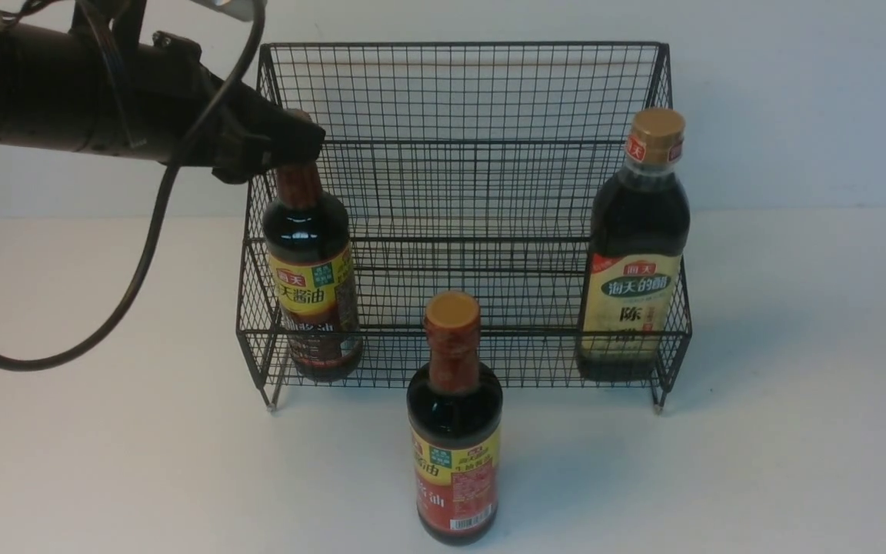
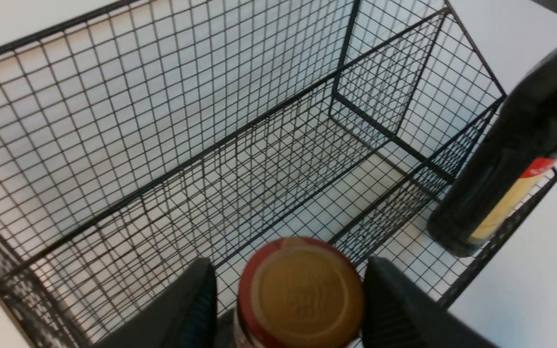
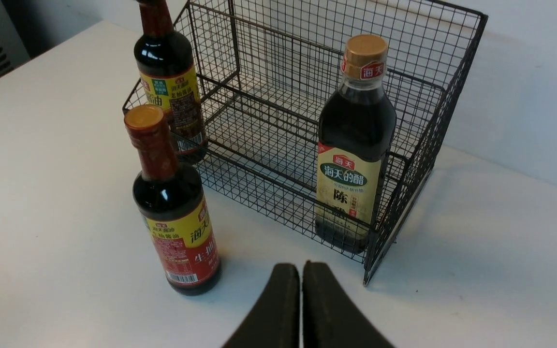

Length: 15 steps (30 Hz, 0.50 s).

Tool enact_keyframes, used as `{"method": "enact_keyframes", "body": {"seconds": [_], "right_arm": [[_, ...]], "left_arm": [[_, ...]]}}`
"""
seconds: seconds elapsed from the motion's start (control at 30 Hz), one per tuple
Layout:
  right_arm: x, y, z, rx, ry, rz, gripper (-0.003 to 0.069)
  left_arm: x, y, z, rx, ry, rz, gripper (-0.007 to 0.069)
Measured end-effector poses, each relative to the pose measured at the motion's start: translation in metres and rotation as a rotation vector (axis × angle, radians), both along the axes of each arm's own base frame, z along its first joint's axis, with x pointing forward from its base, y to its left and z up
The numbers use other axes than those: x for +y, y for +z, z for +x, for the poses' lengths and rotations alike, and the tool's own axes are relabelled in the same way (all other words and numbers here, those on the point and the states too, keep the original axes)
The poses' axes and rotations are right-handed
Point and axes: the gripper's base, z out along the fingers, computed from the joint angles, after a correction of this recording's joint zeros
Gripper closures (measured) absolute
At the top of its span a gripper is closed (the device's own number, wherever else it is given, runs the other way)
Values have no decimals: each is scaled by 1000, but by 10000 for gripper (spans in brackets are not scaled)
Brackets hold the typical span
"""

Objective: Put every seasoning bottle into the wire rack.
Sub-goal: Use the left arm to put the condiment bottle back on the shelf

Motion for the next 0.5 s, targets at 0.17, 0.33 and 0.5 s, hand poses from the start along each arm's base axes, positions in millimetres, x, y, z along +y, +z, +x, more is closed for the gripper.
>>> {"method": "enact_keyframes", "body": {"seconds": [0.17,0.33,0.5], "right_arm": [[0,0,0,0,0,0,657],[0,0,0,0,0,0,657],[0,0,0,0,0,0,657]], "left_arm": [[0,7,-5,-21,2,-9,197],[8,28,-18,-82,28,-15,195],[20,64,-56,-149,48,-50,195]]}}
